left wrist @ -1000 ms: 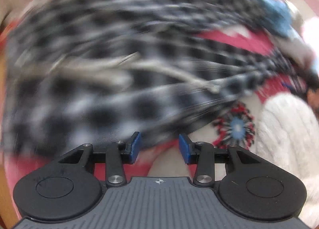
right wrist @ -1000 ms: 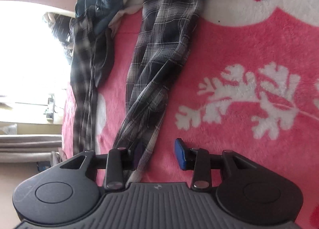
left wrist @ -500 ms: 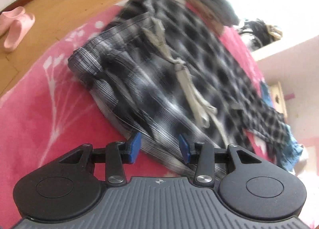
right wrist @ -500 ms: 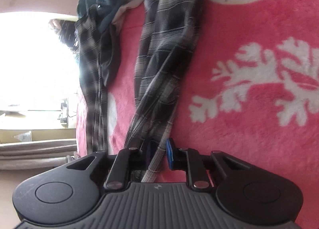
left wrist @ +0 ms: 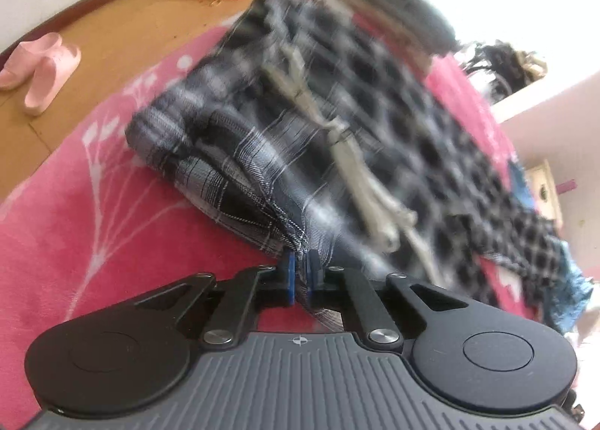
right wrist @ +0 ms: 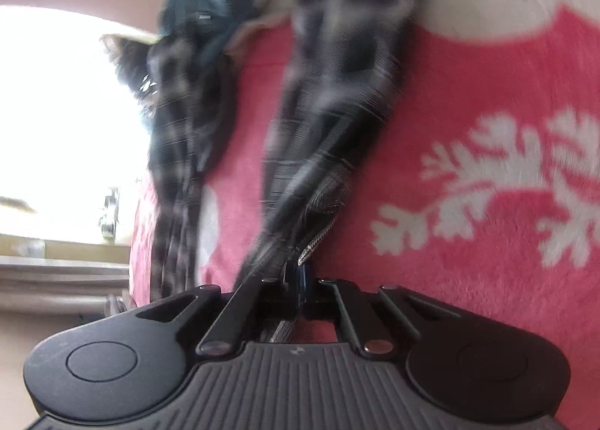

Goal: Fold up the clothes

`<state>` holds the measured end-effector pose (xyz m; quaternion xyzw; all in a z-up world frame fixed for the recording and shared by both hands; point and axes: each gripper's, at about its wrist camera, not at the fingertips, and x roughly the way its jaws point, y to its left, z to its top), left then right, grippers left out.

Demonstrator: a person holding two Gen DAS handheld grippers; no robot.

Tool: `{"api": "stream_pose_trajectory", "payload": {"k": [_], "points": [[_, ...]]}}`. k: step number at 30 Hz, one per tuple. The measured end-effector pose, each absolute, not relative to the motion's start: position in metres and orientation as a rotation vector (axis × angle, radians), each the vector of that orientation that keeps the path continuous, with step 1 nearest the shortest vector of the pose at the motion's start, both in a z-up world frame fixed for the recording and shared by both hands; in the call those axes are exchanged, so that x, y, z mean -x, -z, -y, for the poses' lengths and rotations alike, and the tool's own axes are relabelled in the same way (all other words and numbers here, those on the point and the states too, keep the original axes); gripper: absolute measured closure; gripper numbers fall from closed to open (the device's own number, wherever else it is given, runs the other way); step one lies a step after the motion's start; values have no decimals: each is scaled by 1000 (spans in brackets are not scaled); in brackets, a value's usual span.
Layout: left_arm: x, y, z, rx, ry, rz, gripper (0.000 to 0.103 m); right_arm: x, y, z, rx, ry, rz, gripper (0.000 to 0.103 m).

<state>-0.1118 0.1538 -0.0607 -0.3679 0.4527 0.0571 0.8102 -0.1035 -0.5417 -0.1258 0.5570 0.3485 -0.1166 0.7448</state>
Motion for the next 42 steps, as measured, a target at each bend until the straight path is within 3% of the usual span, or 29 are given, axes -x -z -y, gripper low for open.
{"api": "stream_pose_trajectory", "payload": {"k": [7,15,20,24,31,39,42], "points": [[117,41,-176,834,-58,-1023,101,128,79,544,-1113,205,-809,102],[117,76,-155,584,-82,-1162,101,135,123,543,-1029,327,-1016,102],[115,79,-138,412,-49,-1170,98,137,125,539,-986,336,-1025,101],[119,69,-134,332,-7,-1177,91,138,103,539,-890,352,-1045,77],[136,45,-141,210,77,-1248,86,156,72,562,-877,423,-933,75],[98,-13,-118,143,187,-1033,82,124,91,606,-1109,509,-772,75],[64,-19,-69,33,317,-952,79,111,104,625,-1181,559,-729,75]]}}
